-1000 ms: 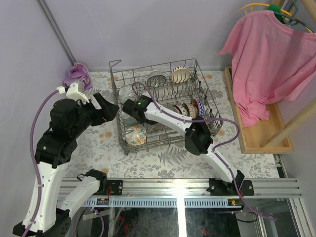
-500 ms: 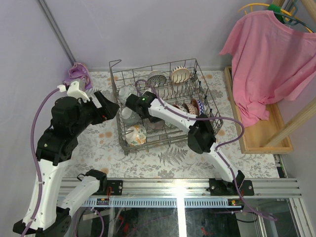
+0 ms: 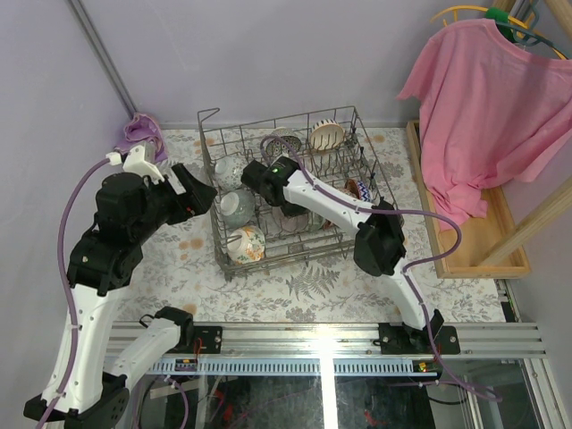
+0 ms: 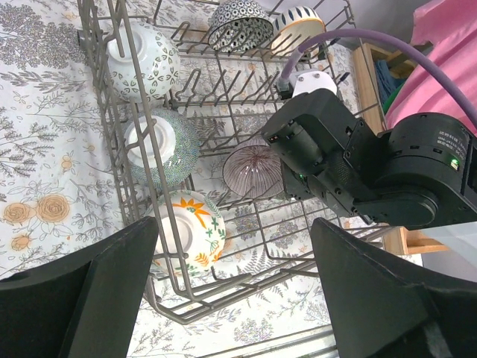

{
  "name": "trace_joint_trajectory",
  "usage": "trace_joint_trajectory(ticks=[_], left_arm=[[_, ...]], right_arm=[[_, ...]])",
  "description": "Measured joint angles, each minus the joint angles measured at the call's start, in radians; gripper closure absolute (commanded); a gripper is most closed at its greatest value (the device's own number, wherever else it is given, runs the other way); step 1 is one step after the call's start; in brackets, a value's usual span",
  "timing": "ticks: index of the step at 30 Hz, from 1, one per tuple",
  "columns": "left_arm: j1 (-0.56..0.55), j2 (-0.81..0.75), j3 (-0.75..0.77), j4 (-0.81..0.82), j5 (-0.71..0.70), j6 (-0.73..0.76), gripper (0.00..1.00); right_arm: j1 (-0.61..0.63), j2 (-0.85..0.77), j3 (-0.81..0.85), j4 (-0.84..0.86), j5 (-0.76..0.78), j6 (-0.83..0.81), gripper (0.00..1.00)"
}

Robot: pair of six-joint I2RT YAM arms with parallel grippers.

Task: Load the bowls into the dish rack
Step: Adjust the dish rack at the center of the board.

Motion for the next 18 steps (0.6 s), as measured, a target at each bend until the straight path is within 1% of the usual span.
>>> trace_joint_trajectory(ticks=[7, 9, 18], left_arm=[[0.0, 0.011, 0.0, 0.0, 0.001, -0.005, 0.17], [0.0, 0.016, -0.001, 0.001, 0.001, -0.008, 0.17], [0.0, 0.023, -0.008, 0.002, 0.001, -0.013, 0.17]], right_arm=[[-0.003, -0.026, -0.051, 0.015, -0.01, -0.001, 0.98], [-0.003, -0.028, -0.053, 0.015, -0.01, 0.0, 1.0], [-0.003, -0.028, -0.047, -0.006, 0.009, 0.026, 1.0]])
